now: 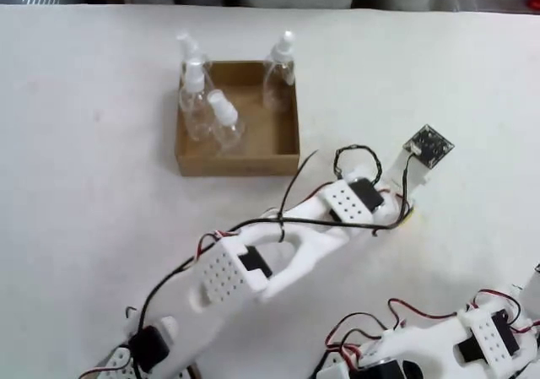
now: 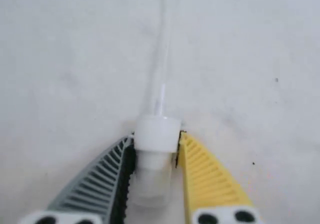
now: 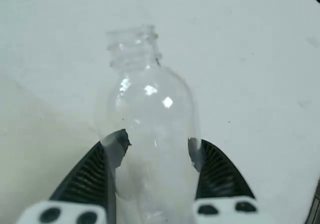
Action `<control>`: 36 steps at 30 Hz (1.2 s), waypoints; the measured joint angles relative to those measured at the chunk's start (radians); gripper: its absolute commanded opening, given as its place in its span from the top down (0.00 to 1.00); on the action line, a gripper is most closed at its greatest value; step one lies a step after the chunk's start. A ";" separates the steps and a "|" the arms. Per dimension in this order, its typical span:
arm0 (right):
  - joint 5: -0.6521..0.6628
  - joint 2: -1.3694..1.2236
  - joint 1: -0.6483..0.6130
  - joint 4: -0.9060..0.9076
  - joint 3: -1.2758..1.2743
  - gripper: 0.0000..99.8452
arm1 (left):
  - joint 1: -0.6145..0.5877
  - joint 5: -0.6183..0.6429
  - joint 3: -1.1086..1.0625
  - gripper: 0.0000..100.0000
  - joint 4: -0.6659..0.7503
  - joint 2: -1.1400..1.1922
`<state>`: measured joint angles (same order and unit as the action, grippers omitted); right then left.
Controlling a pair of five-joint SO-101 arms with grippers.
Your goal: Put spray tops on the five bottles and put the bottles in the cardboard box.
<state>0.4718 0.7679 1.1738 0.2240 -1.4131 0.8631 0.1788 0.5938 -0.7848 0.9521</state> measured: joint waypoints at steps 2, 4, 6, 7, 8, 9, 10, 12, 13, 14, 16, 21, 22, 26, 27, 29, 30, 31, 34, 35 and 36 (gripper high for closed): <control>0.000 0.000 0.000 0.000 0.000 0.98 | 0.000 0.000 0.020 0.98 -0.044 0.000; 0.000 0.000 0.000 0.000 0.000 0.98 | -0.002 0.000 0.040 0.98 -0.094 0.000; 0.000 0.000 0.000 0.000 0.000 0.98 | -0.002 0.000 0.075 0.98 -0.158 0.000; 0.000 0.000 0.000 0.000 0.000 0.98 | -0.002 0.000 0.100 0.98 -0.199 0.000; 0.000 0.000 0.000 0.000 0.000 0.98 | -0.002 0.000 0.124 0.98 -0.242 0.000; 0.000 0.000 0.000 0.000 0.000 0.98 | -0.002 0.000 0.150 0.98 -0.282 0.000; 0.000 0.000 0.000 0.000 0.000 0.98 | -0.002 0.000 0.178 0.98 -0.328 0.000; 0.000 0.000 0.000 0.000 0.000 0.98 | -0.002 0.000 0.226 0.98 -0.420 -0.012; 0.000 0.000 0.000 0.000 0.000 0.98 | -0.002 -0.002 0.249 0.98 -0.468 -0.025; 0.000 0.000 0.000 0.000 0.000 0.98 | -0.002 -0.002 0.270 0.98 -0.514 -0.040; 0.000 0.000 0.000 0.000 0.000 0.98 | -0.002 -0.002 0.313 0.98 -0.603 -0.074; 0.000 0.000 0.000 0.000 0.000 0.98 | -0.002 -0.031 0.402 0.98 -0.804 -0.161; 0.000 0.000 0.000 0.000 0.000 0.98 | -0.002 -0.058 0.419 0.98 -0.844 -0.176; 0.049 0.000 0.000 0.000 -0.003 0.98 | -0.003 -0.121 0.448 0.98 -0.976 -0.242; 0.068 0.002 0.000 0.000 -0.006 0.98 | -0.011 -0.121 0.448 0.98 -0.988 -0.258; 0.092 0.002 0.000 0.000 -0.006 0.98 | -0.031 -0.121 0.414 0.98 -0.994 -0.304; 0.098 0.002 0.000 0.000 -0.006 0.98 | -0.040 -0.129 0.385 0.98 -0.994 -0.333; 0.101 0.002 0.000 0.000 -0.006 0.98 | -0.049 -0.150 0.345 0.98 -0.994 -0.365; 0.106 0.002 0.000 0.000 -0.006 0.98 | -0.057 -0.218 0.183 0.98 -0.994 -0.477; 0.107 0.002 0.000 0.000 -0.006 0.98 | -0.057 -0.236 0.117 0.98 -0.994 -0.523; 0.109 0.002 0.000 0.000 -0.006 0.98 | -0.057 -0.252 0.051 0.98 -0.994 -0.571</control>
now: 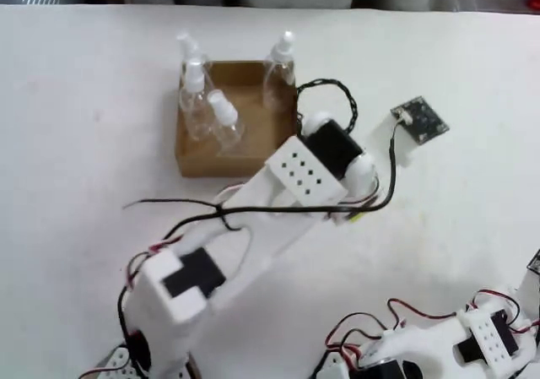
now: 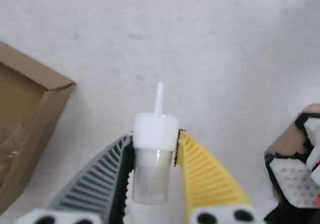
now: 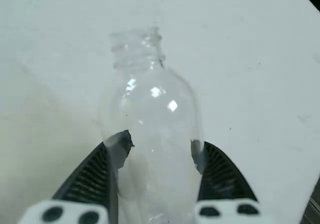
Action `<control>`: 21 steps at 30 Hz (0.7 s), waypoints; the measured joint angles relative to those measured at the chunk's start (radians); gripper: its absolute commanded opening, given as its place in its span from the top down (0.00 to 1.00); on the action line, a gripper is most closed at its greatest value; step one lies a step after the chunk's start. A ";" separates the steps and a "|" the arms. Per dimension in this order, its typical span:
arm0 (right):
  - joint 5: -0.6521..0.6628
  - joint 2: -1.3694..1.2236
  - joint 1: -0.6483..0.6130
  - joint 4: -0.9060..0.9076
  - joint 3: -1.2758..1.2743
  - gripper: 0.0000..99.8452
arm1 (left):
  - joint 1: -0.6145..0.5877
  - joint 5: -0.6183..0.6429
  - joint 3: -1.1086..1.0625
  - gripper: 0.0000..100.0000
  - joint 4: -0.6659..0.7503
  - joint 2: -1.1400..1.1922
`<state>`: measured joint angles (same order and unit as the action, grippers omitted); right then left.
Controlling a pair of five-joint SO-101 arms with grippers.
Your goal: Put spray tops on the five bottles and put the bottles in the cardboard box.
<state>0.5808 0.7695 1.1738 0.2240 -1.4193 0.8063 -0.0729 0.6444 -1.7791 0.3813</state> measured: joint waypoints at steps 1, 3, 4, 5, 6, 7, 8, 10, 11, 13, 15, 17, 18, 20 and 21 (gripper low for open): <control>0.000 0.000 0.000 0.000 0.000 0.98 | -0.002 -0.009 -0.068 0.98 0.000 -0.048; 0.000 0.000 0.000 0.000 0.000 0.98 | -0.002 -0.018 -0.201 0.98 0.009 -0.152; 0.002 0.000 0.000 0.000 0.000 0.98 | -0.006 -0.018 -0.267 0.98 0.017 -0.204; 0.002 0.000 0.000 0.000 0.000 0.98 | -0.014 -0.018 -0.336 0.98 0.029 -0.258; 0.002 0.000 0.000 0.000 0.000 0.98 | -0.028 -0.018 -0.402 0.98 0.043 -0.308; 0.002 0.000 0.000 0.000 0.000 0.98 | -0.044 -0.018 -0.470 0.98 0.057 -0.358; 0.002 0.000 0.000 0.000 0.000 0.98 | -0.064 -0.018 -0.537 0.98 0.072 -0.408; 0.002 0.000 0.000 0.000 0.000 0.98 | -0.110 -0.046 -0.672 0.98 0.095 -0.496; 0.002 0.000 0.000 0.000 0.000 0.98 | -0.132 -0.081 -0.740 0.98 0.103 -0.537; 0.003 0.000 0.000 0.000 0.000 0.98 | -0.172 -0.186 -0.872 0.98 0.109 -0.611; 0.006 0.000 0.000 0.000 0.000 0.98 | -0.213 -0.324 -1.002 0.98 0.112 -0.677; 0.006 0.000 0.000 0.000 0.000 0.98 | -0.261 -0.462 -1.123 0.98 0.114 -0.735; 0.006 0.000 0.000 0.000 0.000 0.98 | -0.284 -0.526 -1.178 0.98 0.115 -0.760; 0.006 0.000 0.000 0.000 0.000 0.98 | -0.336 -0.651 -1.277 0.98 0.130 -0.798; 0.006 0.000 0.000 0.000 0.000 0.98 | -0.362 -0.707 -1.316 0.98 0.150 -0.813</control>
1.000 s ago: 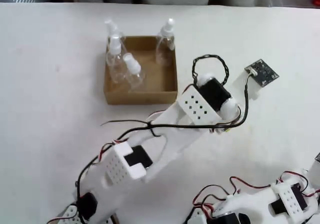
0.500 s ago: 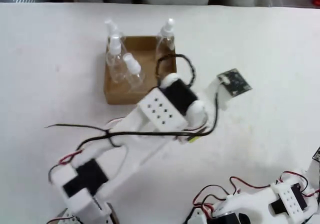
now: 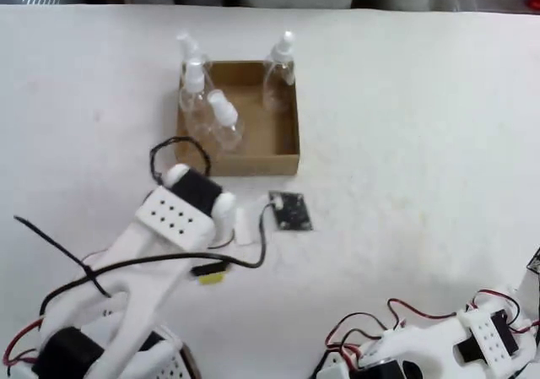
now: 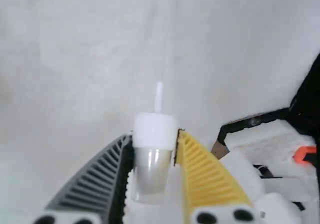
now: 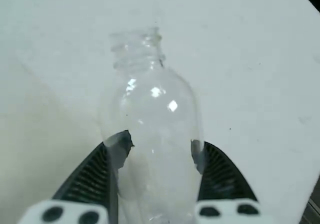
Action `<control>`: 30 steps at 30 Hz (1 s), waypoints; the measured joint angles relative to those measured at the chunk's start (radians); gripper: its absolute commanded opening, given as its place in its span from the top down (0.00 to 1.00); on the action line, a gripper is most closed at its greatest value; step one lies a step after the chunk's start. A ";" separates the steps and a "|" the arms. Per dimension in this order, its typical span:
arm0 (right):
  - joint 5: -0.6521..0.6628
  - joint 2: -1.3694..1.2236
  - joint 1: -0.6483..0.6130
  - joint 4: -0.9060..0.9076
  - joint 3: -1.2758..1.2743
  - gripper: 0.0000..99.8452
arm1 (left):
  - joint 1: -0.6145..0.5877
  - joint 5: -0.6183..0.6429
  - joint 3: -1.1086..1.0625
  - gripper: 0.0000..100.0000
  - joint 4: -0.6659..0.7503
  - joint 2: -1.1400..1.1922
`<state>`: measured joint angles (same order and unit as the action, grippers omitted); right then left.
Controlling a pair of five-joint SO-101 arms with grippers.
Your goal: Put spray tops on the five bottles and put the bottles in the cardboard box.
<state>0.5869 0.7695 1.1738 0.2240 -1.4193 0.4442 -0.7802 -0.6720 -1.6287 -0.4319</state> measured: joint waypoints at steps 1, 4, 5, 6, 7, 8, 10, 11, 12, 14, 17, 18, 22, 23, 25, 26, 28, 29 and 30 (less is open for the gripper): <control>0.000 0.000 0.000 0.000 -0.003 0.98 | -0.023 -0.057 -0.038 0.98 0.020 -0.014; 0.000 0.000 0.000 0.000 -0.028 0.98 | -0.095 -0.181 -0.121 0.98 0.071 -0.029; 0.000 0.000 0.000 0.000 -0.032 0.98 | -0.121 -0.210 -0.138 0.97 0.084 -0.029; 0.000 0.000 0.000 0.000 -0.035 0.98 | -0.144 -0.235 -0.144 0.97 0.095 -0.031; 0.000 0.000 0.000 0.000 -0.037 0.98 | -0.167 -0.256 -0.146 0.95 0.120 -0.032; 0.000 0.000 0.000 0.000 -0.037 0.98 | -0.186 -0.270 -0.146 0.92 0.141 -0.032; 0.000 0.000 0.000 0.000 -0.037 0.98 | -0.210 -0.281 -0.152 0.86 0.172 -0.032; 0.000 0.000 0.000 0.000 -0.037 0.98 | -0.221 -0.284 -0.152 0.83 0.193 -0.032; 0.000 0.000 0.000 0.000 -0.037 0.98 | -0.232 -0.284 -0.152 0.81 0.212 -0.032; 0.000 0.000 0.000 0.000 -0.037 0.98 | -0.253 -0.269 -0.152 0.78 0.239 -0.032; 0.000 0.000 0.000 0.000 -0.037 0.98 | -0.279 -0.210 -0.152 0.78 0.295 -0.032; 0.000 0.000 0.000 0.000 -0.037 0.98 | -0.290 -0.192 -0.152 0.78 0.311 -0.032; 0.000 0.000 0.000 0.000 -0.037 0.98 | -0.322 -0.167 -0.152 0.78 0.354 -0.032; 0.000 0.000 0.000 0.000 -0.037 0.98 | -0.324 -0.164 -0.152 0.78 0.354 -0.034; 0.000 0.000 0.000 0.000 -0.037 0.98 | -0.333 -0.152 -0.152 0.78 0.354 -0.037; 0.000 0.000 0.000 0.000 -0.037 0.98 | -0.333 -0.130 -0.152 0.78 0.354 -0.038; 0.000 0.000 0.000 0.000 -0.037 0.98 | -0.333 -0.044 -0.152 0.78 0.354 -0.052; 0.000 0.000 0.000 0.000 -0.037 0.98 | -0.333 0.014 -0.152 0.78 0.354 -0.066; 0.000 0.000 0.000 0.000 -0.037 0.98 | -0.333 0.081 -0.152 0.78 0.354 -0.084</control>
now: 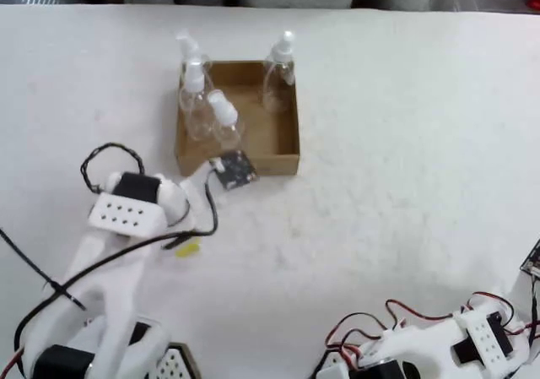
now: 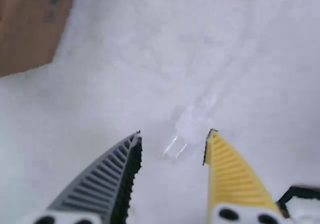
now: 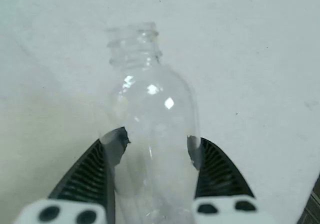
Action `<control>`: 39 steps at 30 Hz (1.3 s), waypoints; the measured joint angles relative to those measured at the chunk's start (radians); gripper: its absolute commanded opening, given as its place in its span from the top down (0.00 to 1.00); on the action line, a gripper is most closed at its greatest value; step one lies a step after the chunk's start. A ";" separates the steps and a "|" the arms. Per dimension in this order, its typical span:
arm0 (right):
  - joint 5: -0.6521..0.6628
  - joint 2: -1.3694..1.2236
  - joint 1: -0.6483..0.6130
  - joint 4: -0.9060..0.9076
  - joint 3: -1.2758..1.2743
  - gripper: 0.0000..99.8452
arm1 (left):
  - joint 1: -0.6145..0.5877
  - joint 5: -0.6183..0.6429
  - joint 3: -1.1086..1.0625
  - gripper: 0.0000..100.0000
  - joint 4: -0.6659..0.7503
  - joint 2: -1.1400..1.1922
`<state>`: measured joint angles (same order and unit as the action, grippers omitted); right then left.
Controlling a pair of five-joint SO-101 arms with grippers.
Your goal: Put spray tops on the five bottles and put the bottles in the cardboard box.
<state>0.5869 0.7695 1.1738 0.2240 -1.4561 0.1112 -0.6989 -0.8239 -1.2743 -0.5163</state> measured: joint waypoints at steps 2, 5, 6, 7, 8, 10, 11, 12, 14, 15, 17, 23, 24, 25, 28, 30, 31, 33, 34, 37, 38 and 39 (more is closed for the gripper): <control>0.000 0.000 0.000 0.000 0.000 0.98 | 0.000 0.149 -0.021 0.78 0.002 -0.051; 0.000 0.000 0.000 0.000 0.000 0.98 | 0.006 0.339 -0.094 0.78 0.002 -0.150; 0.000 0.000 0.000 0.000 0.000 0.98 | 0.015 0.361 -0.126 0.79 0.002 -0.187; 0.000 0.000 0.000 0.000 0.000 0.98 | 0.028 0.373 -0.161 0.82 0.002 -0.226; 0.000 0.000 0.000 0.000 0.000 0.98 | 0.037 0.381 -0.199 0.85 0.002 -0.269; 0.000 0.000 0.000 0.000 0.000 0.98 | 0.048 0.387 -0.275 0.94 0.002 -0.351; 0.000 0.000 0.000 0.000 0.000 0.98 | 0.049 0.387 -0.308 0.98 0.002 -0.393; 0.000 0.000 0.000 0.000 0.000 0.98 | 0.049 0.388 -0.342 0.98 0.002 -0.434; 0.000 0.000 0.000 0.000 0.000 0.98 | 0.051 0.391 -0.399 0.97 0.002 -0.505; 0.000 0.000 0.000 0.000 0.000 0.98 | 0.051 0.391 -0.427 0.98 0.002 -0.534; 0.000 0.000 0.000 0.000 0.000 0.98 | 0.051 0.391 -0.470 0.98 0.012 -0.574; 0.000 0.000 0.000 0.000 0.000 0.98 | 0.054 0.391 -0.499 0.98 0.078 -0.551; 0.000 0.000 0.000 0.000 0.000 0.98 | 0.058 0.391 -0.499 0.98 0.094 -0.522; 0.000 0.000 0.000 0.000 0.000 0.98 | 0.063 0.391 -0.499 0.98 0.110 -0.491; 0.000 0.000 0.000 0.000 0.000 0.98 | 0.063 0.391 -0.496 0.98 0.153 -0.374; 0.000 0.000 0.000 0.000 0.000 0.98 | 0.063 0.391 -0.463 0.98 0.173 -0.301; 0.000 0.000 0.000 0.000 0.000 0.98 | 0.063 0.391 -0.442 0.98 0.183 -0.259; 0.000 0.000 0.000 0.000 0.000 0.98 | 0.061 0.391 -0.405 0.98 0.193 -0.187; 0.000 0.000 0.000 0.000 0.000 0.98 | 0.060 0.391 -0.387 0.98 0.195 -0.155; 0.000 0.000 -0.005 0.000 0.000 0.98 | 0.058 0.391 -0.342 0.98 0.199 -0.074; 0.000 0.000 -0.014 0.000 0.000 0.98 | 0.058 0.391 -0.330 0.98 0.203 -0.054; 0.000 0.000 -0.020 0.000 0.000 0.98 | 0.057 0.391 -0.321 0.98 0.203 -0.040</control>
<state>0.5869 0.7695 1.1538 0.2240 -1.4561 0.1680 -0.3076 -1.1446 -1.0717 -0.5562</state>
